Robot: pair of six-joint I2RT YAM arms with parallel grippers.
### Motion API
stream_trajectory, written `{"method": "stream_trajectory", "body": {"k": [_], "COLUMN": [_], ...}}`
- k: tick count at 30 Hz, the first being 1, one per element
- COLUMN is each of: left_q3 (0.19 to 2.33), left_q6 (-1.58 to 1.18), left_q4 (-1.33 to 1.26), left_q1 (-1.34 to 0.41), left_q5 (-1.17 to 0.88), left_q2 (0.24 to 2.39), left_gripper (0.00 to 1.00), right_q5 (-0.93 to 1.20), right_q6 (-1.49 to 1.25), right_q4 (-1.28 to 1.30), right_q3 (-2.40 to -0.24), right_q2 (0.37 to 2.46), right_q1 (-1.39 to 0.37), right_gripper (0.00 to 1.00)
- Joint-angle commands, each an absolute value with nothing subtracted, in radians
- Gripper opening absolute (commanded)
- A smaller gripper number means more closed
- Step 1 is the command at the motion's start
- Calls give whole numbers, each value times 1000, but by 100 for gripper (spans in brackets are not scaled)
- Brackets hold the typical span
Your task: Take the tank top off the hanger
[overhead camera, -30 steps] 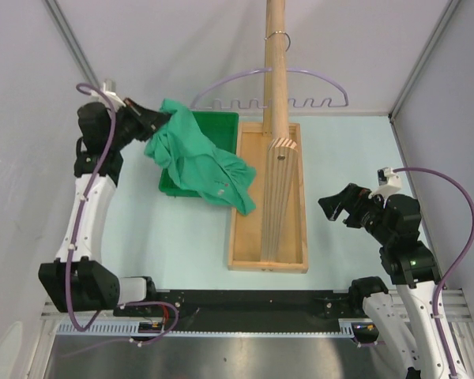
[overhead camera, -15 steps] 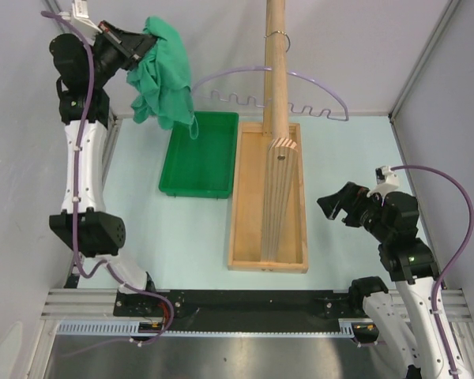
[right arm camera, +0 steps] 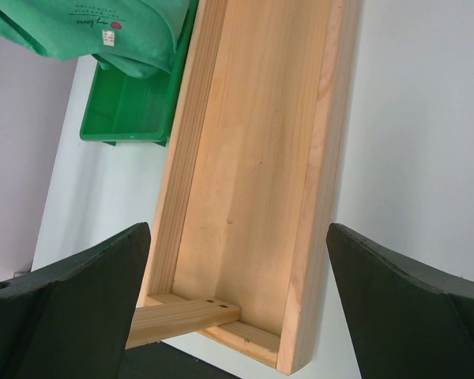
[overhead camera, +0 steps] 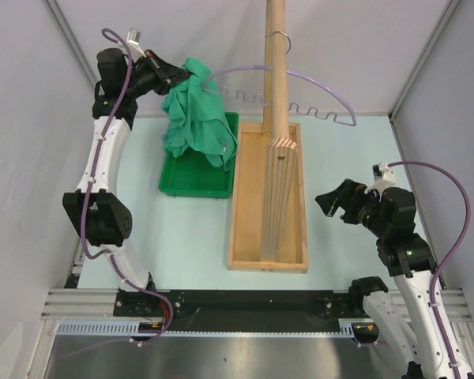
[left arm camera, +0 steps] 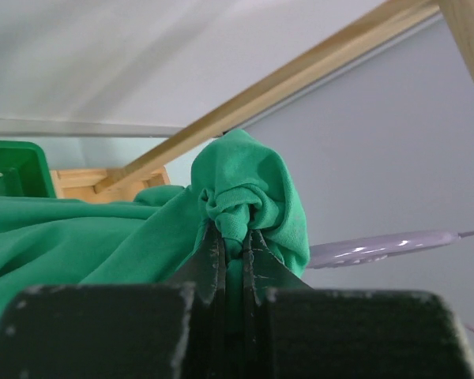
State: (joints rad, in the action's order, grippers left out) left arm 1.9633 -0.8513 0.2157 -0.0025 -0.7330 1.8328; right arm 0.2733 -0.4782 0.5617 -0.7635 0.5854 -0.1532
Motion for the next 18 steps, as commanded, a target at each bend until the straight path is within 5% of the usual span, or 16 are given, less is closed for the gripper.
{"method": "stream_trajectory", "body": {"k": [1,18], "left_q3": [2006,2166], "left_q6": [-804,-773], "left_q4": [181,256], "left_q1": [-23,-97], "left_q5": [-750,-830], "left_q2": [1769,1718], "left_gripper": [0,0], "right_q5": [284,279], "right_q6": [-476,-466], "right_q4": [531,526], "right_q3": [-811,-792], "right_q2": [586,594], "right_q1": [-150,-150], "right_gripper": [100,100]}}
